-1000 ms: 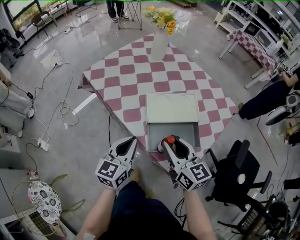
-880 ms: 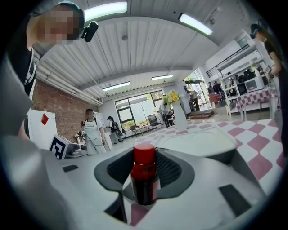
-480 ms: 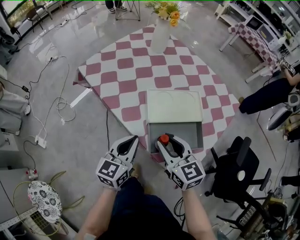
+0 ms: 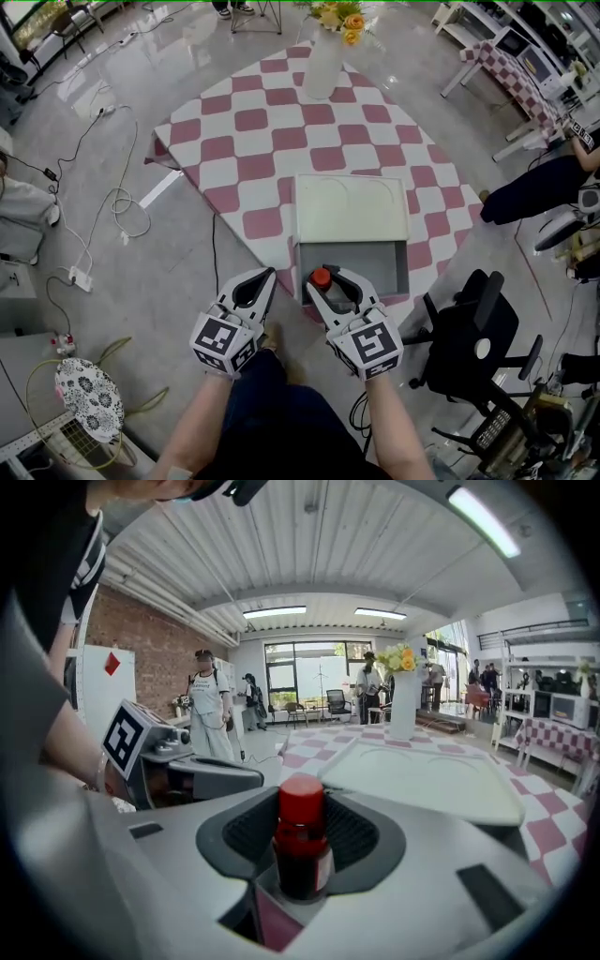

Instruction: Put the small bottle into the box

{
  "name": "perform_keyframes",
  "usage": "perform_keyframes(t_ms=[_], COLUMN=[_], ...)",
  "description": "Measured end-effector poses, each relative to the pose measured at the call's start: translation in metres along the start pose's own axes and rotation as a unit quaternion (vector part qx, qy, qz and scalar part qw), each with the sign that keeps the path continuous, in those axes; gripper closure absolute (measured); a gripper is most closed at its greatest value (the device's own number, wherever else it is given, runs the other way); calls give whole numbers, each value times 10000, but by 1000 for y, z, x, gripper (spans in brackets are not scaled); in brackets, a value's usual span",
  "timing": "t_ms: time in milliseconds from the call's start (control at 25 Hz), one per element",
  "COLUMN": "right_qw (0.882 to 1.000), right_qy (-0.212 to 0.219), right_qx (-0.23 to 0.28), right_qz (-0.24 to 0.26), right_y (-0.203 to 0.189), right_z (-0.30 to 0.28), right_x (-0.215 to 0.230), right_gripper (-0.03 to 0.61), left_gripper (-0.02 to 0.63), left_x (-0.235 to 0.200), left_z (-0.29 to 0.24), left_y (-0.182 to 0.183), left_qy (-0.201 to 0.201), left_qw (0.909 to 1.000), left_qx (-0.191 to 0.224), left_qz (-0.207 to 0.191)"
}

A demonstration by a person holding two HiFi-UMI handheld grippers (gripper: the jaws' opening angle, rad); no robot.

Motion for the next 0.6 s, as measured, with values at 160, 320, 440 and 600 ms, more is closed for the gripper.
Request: perform_keyframes(t_ms=[160, 320, 440, 600], right_qw=[9996, 9992, 9988, 9987], right_qy=[93, 189, 247, 280], right_qx=[-114, -137, -161, -206], right_qz=[251, 332, 382, 377], right_y=[0, 1, 2, 2], right_z=[-5, -8, -10, -8], right_x=[-4, -5, -3, 0], right_gripper=[428, 428, 428, 426], left_gripper=[609, 609, 609, 609], left_x=[2, 1, -1, 0], left_z=[2, 4, 6, 7], left_y=[-1, -2, -3, -4], left_qy=[11, 40, 63, 70], left_qw=[10000, 10000, 10000, 10000], left_qx=[7, 22, 19, 24], left_qz=[2, 15, 34, 50])
Point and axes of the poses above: the fingertips, and each gripper's own axes: z backward along the fingers, x to its right, y out of its top, the point moved 10 cm from there along z, backward along the fingers, and after that the axes turned 15 degrees about -x, right-handed, at the moved point
